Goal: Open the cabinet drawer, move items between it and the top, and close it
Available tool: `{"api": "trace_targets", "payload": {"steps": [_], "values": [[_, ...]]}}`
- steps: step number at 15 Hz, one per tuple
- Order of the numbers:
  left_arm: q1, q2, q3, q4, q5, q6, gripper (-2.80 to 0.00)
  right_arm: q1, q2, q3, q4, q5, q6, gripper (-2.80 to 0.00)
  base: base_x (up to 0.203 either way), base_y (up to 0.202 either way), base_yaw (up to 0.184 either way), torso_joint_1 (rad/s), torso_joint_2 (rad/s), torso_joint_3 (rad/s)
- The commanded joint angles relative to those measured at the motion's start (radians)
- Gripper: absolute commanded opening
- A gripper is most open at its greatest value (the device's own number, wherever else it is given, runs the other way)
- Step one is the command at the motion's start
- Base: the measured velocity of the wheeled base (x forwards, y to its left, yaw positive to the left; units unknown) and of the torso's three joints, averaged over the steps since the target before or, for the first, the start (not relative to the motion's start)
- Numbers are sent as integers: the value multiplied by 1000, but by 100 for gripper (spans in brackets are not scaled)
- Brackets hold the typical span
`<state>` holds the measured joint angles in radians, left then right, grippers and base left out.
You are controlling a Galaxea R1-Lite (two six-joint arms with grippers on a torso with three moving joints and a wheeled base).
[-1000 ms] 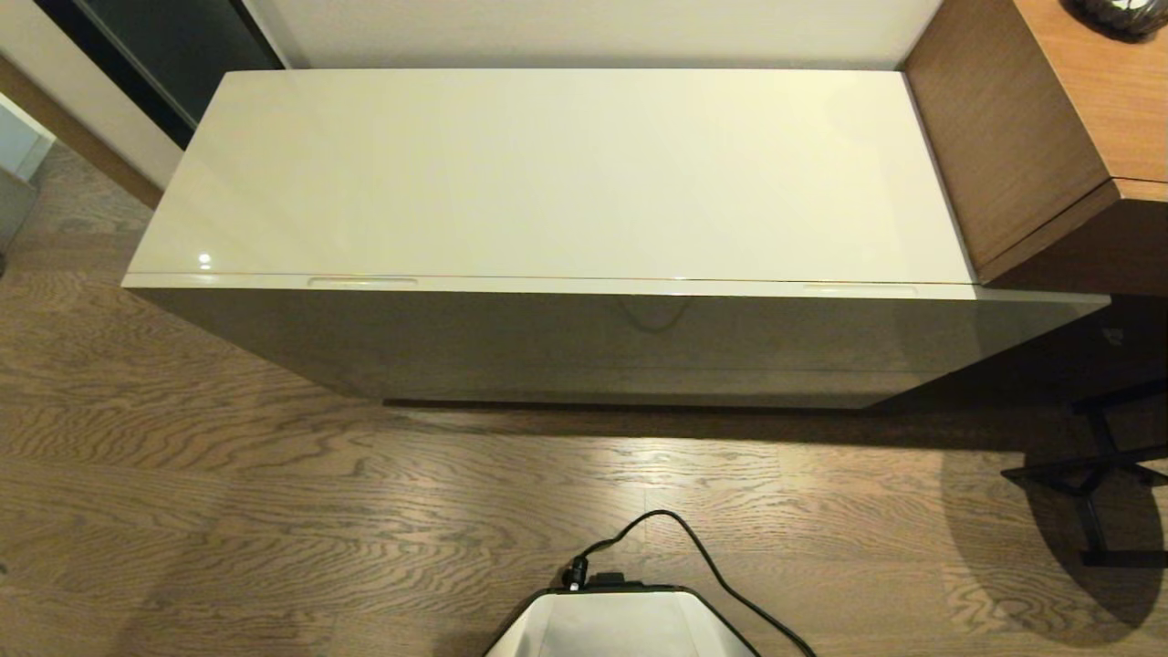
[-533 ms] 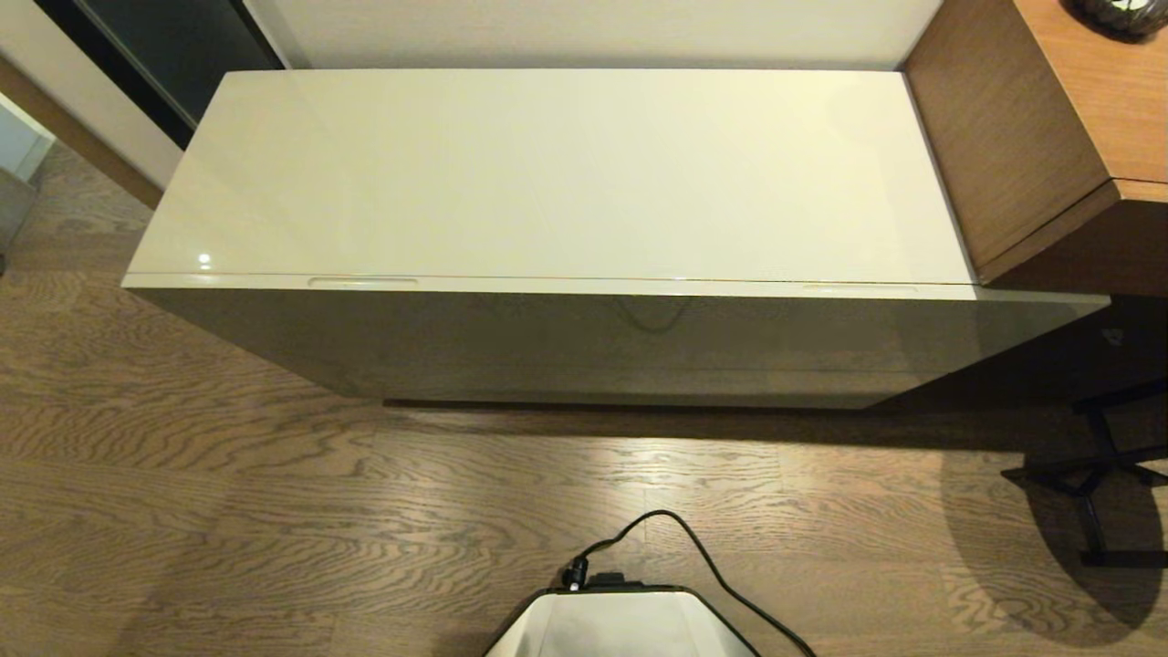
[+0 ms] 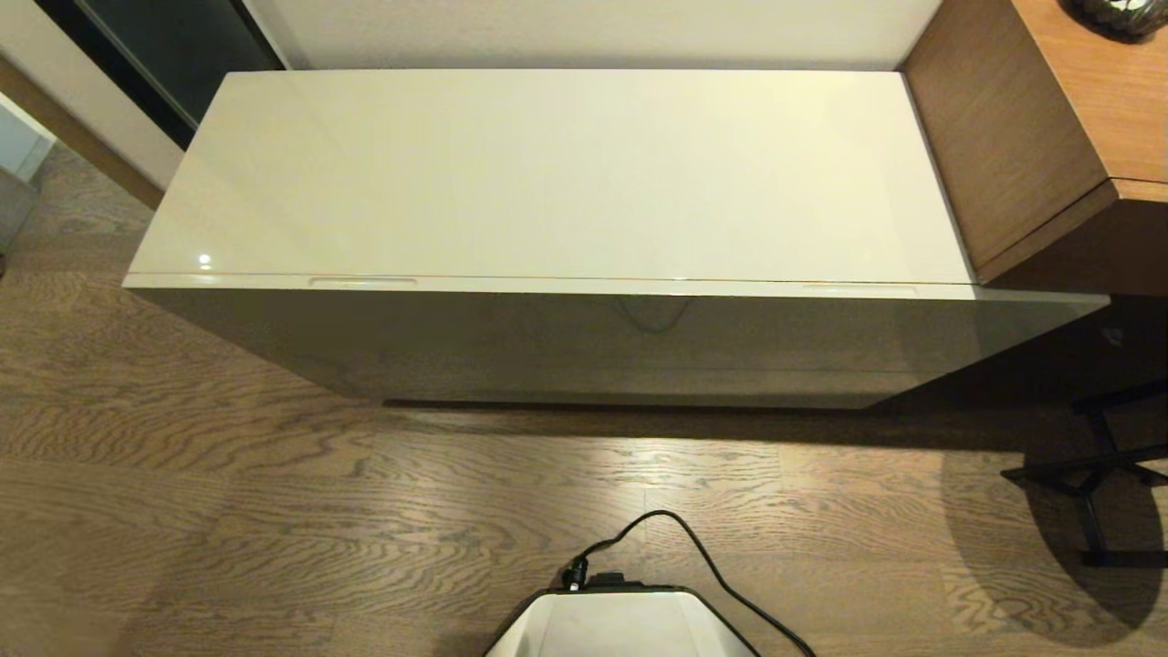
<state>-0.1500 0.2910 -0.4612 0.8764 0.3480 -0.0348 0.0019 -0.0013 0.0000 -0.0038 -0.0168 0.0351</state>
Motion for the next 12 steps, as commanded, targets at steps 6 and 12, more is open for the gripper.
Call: {"api": "trace_targets", "payload": {"steps": [6,12], "values": [[22,-13,-144,152,-109,-33,-280,0,-14,2,-1,0,0,-280,0,0,0,0,0,0],[182,-27,-172,225,-279,50,-280,1,-14,2,-1,0,0,-280,0,0,0,0,0,0]]}}
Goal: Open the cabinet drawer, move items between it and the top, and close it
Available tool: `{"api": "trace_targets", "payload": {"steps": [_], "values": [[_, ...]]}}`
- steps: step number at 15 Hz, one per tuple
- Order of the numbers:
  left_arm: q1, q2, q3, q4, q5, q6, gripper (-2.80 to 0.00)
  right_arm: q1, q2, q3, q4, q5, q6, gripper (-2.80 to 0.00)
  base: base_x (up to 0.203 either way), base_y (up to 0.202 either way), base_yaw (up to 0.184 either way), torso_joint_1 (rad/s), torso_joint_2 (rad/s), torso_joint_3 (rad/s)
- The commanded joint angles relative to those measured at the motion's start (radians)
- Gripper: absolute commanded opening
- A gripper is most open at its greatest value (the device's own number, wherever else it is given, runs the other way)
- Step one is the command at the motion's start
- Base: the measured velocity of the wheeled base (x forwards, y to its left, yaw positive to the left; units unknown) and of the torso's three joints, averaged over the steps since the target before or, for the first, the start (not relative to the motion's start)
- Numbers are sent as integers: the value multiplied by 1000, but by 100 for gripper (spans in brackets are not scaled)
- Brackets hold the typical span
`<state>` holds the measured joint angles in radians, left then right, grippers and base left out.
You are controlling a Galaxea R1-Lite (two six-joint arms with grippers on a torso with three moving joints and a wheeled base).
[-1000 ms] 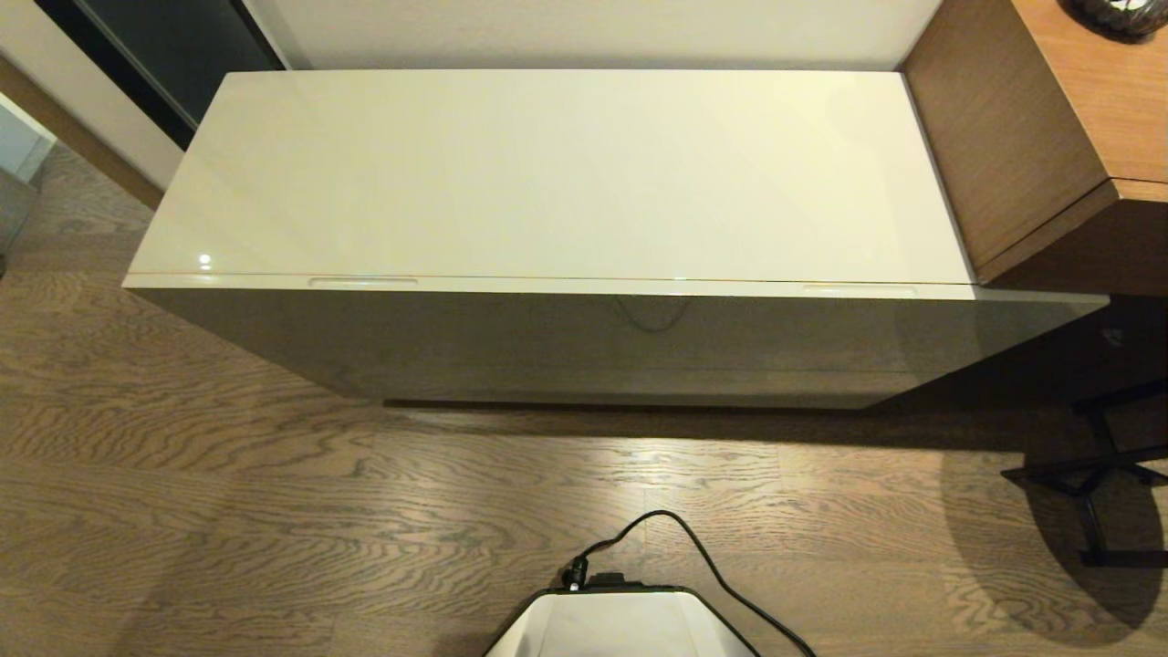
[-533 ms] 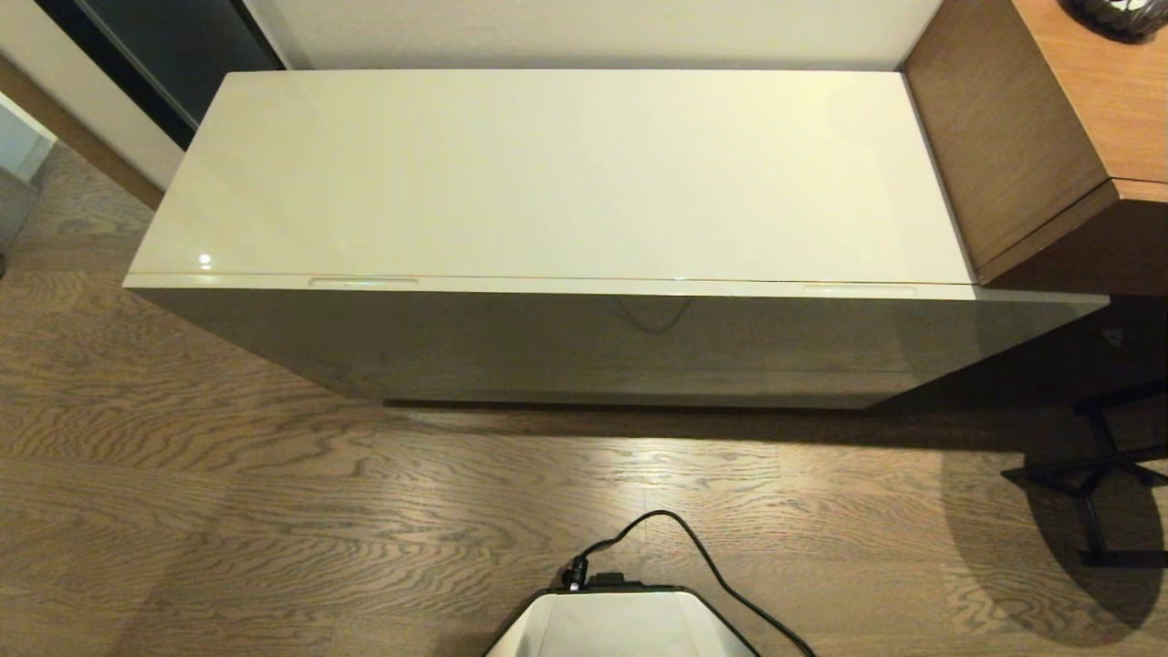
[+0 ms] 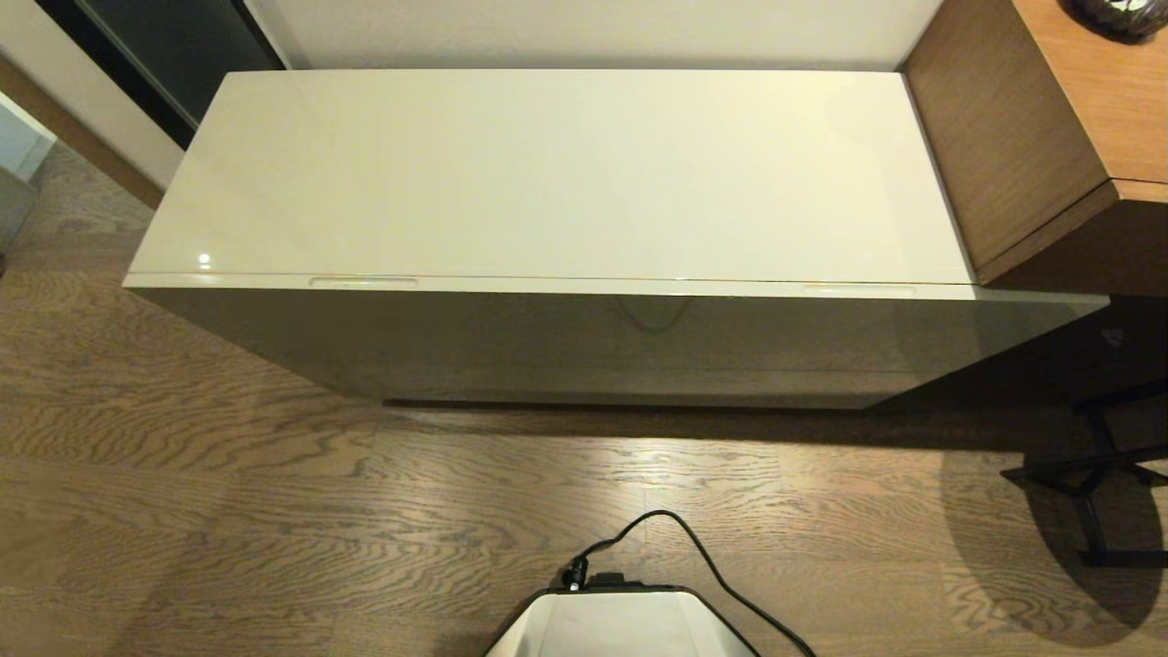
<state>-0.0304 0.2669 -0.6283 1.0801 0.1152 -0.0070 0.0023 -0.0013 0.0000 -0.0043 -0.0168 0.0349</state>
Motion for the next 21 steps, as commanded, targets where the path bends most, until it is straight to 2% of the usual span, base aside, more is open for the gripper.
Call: {"api": "trace_targets", "payload": {"steps": [1,3,5,6,8,10,11,12,13,14,15,17,21], "values": [[76,-15,20,32,-66,45,-280,-1,-14,2,0,0,0,-280,0,0,0,0,0,0],[56,-95,64,-2,-61,108,-280,0,-14,2,0,0,0,-280,0,0,0,0,0,0],[44,-232,132,-67,-7,232,-280,-1,-14,3,0,0,0,-280,0,0,0,0,0,0],[39,-265,184,-142,32,293,-280,1,-14,2,0,0,0,-280,0,0,0,0,0,0],[34,-267,228,-361,62,326,-280,1,-14,2,0,0,0,-280,0,0,0,0,0,0],[32,-267,311,-590,53,282,-280,1,-14,3,0,0,0,-280,0,0,0,0,0,0],[32,-267,346,-660,38,272,-280,0,-14,2,0,0,0,-280,0,0,0,0,0,0],[32,-267,420,-808,10,269,-280,1,-14,3,0,0,0,-280,0,0,0,0,0,0],[32,-268,524,-984,-52,261,-280,0,-14,3,0,0,0,-280,0,0,0,0,0,0],[32,-268,594,-1081,-104,245,-280,0,-14,2,0,0,0,-280,0,0,0,0,0,0],[32,-267,625,-1108,-130,182,-280,-1,-14,3,0,0,0,-280,0,0,0,0,0,0],[32,-267,628,-1071,-144,125,-280,1,-14,2,0,0,0,-280,0,0,0,0,0,0],[32,-267,628,-1071,-143,127,-280,1,-14,3,0,0,0,-280,0,0,0,0,0,0]]}}
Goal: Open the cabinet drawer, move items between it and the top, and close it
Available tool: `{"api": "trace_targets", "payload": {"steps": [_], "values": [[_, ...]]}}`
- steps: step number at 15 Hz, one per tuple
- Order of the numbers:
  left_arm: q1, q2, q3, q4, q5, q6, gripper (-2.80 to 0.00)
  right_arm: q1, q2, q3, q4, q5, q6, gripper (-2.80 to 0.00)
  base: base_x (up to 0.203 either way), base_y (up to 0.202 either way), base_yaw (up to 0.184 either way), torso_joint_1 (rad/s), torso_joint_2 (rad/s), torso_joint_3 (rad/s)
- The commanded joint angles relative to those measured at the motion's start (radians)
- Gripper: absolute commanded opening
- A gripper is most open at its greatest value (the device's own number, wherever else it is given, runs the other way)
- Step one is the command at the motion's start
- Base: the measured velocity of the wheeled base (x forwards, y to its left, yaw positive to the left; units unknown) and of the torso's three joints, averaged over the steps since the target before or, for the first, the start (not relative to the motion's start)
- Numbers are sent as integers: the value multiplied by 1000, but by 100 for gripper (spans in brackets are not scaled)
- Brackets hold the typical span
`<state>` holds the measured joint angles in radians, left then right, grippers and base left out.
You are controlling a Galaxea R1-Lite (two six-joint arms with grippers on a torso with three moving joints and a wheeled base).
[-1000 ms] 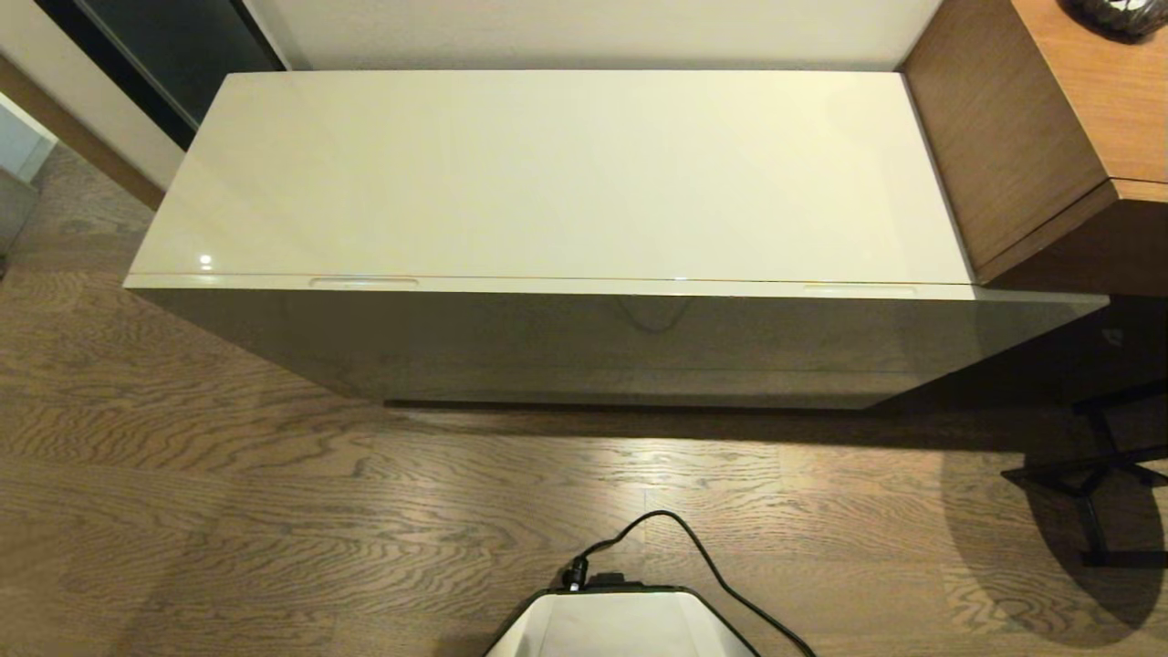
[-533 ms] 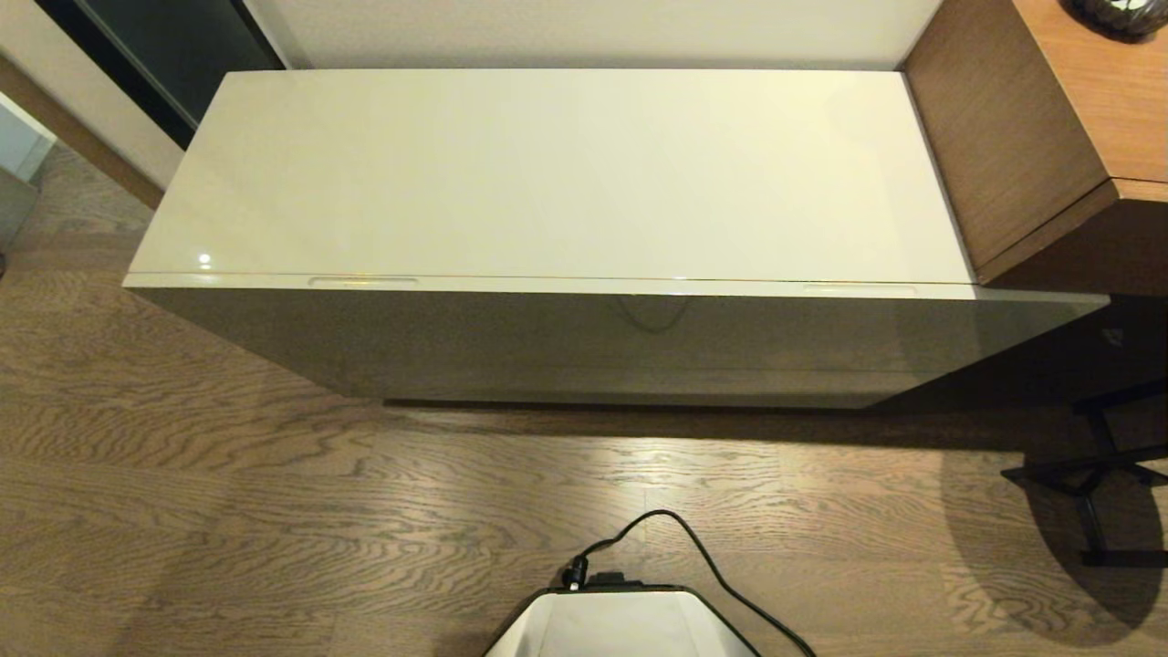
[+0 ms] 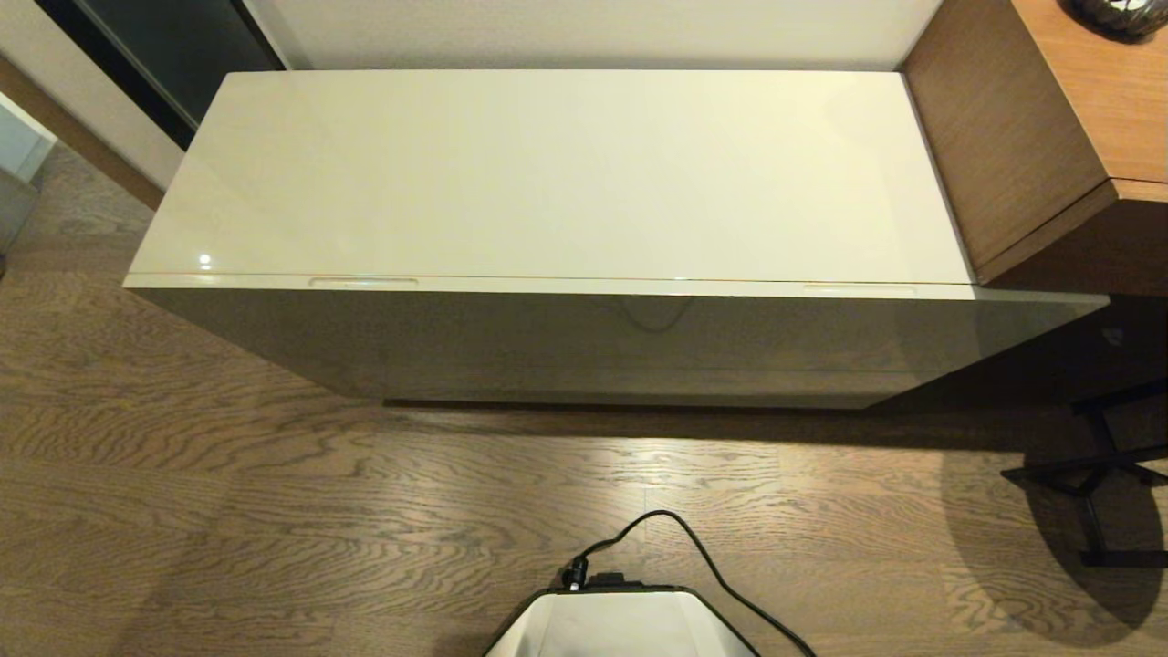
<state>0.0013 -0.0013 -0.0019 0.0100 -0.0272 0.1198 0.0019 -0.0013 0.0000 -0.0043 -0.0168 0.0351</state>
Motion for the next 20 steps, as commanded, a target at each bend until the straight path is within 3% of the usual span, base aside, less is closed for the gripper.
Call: {"api": "trace_targets", "payload": {"steps": [1,4,20], "values": [[0,1,2,-1,1,-4,-280,1,-14,3,0,0,0,-280,0,0,0,0,0,0],[0,1,2,-2,13,-58,-280,0,-14,2,0,0,0,-280,0,0,0,0,0,0],[0,1,2,-2,13,-58,-280,1,-14,2,1,0,-3,-280,0,0,0,0,0,0]]}}
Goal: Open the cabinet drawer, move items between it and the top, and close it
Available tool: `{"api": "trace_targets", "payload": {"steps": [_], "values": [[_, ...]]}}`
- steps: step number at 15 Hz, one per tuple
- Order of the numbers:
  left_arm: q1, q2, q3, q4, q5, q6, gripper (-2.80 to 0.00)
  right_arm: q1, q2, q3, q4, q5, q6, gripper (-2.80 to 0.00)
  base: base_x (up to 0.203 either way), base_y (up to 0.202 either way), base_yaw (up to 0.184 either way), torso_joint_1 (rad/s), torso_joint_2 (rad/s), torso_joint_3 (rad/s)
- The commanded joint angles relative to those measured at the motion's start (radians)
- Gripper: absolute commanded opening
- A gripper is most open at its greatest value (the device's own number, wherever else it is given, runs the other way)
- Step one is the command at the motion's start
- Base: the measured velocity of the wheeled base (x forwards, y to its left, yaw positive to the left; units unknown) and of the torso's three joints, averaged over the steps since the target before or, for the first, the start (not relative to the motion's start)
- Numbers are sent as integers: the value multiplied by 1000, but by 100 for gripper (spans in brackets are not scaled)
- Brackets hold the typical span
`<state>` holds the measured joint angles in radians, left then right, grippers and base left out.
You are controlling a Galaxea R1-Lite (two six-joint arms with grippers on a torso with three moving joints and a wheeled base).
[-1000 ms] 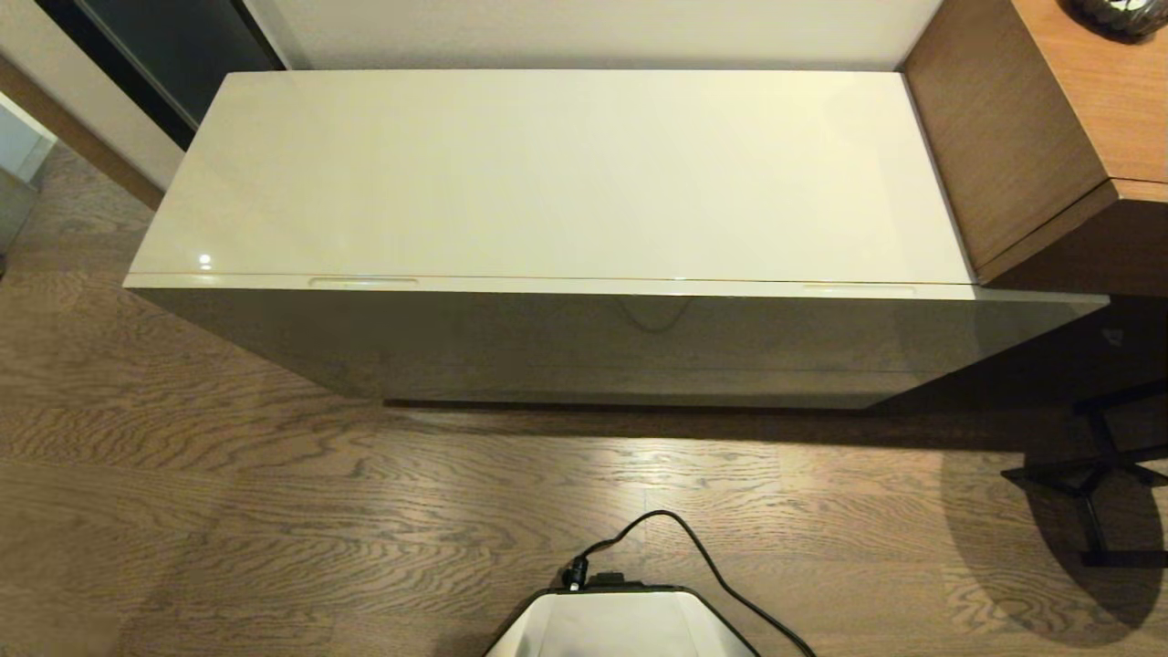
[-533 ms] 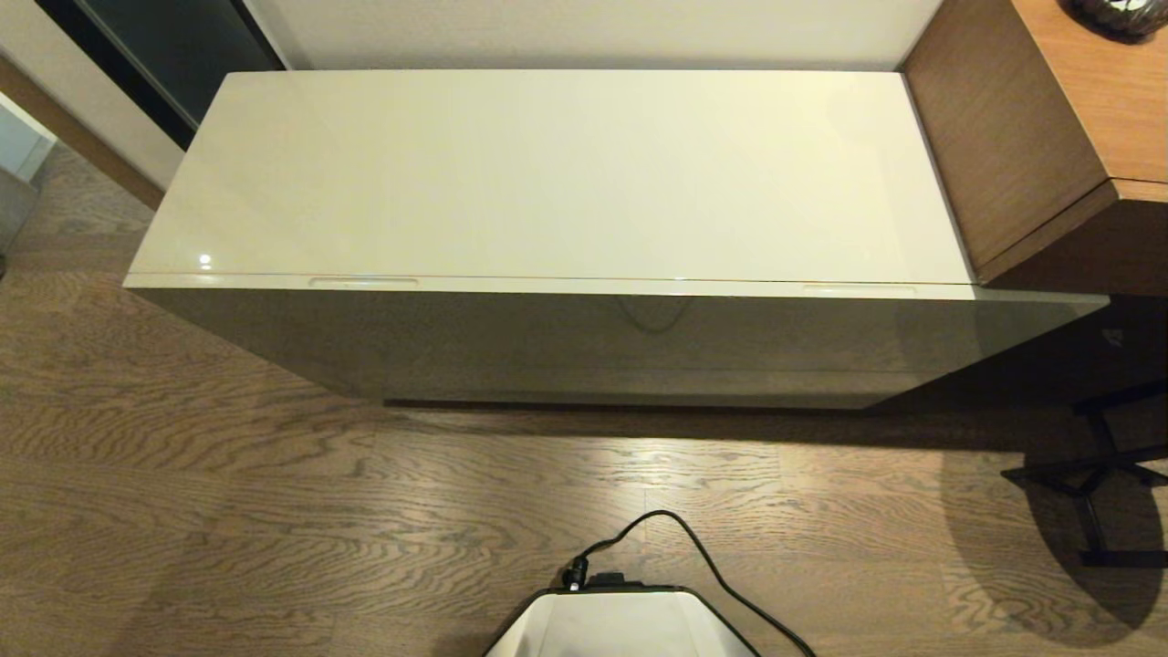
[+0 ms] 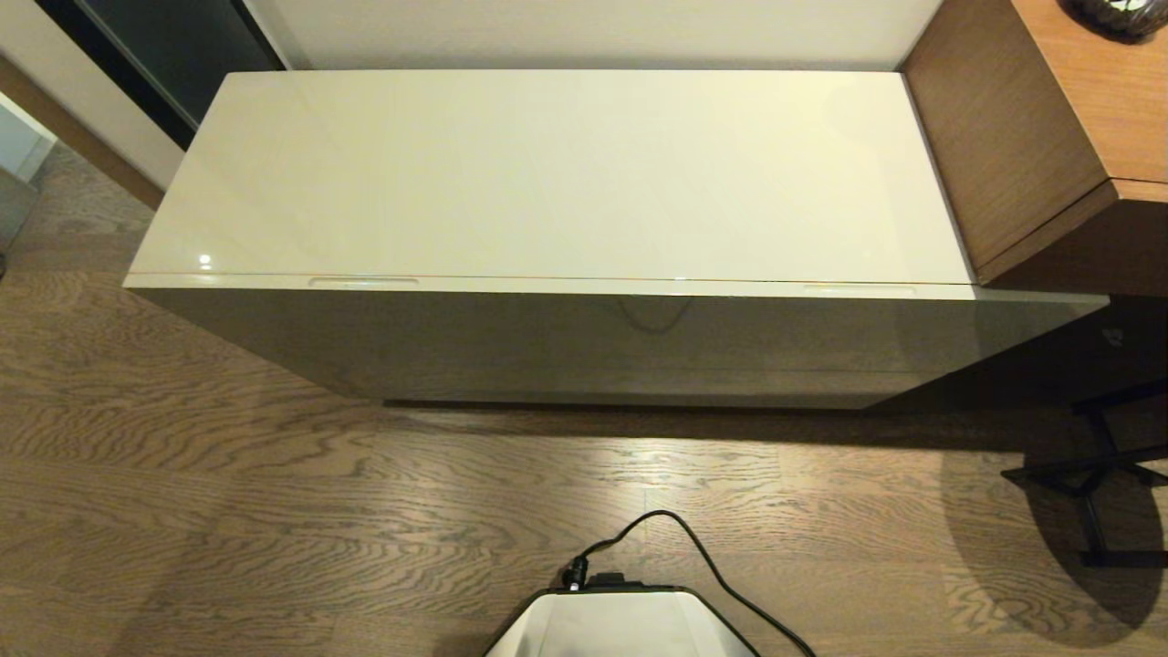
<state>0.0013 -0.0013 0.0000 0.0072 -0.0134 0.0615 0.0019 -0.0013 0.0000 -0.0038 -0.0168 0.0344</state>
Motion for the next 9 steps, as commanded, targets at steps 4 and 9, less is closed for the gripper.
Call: {"api": "trace_targets", "payload": {"steps": [4,9], "values": [[0,1,0,0,0,0,-280,0,-14,3,0,0,7,-280,0,0,0,0,0,0],[0,1,0,0,0,0,-280,0,-14,3,-1,-2,9,-280,0,0,0,0,0,0]]}}
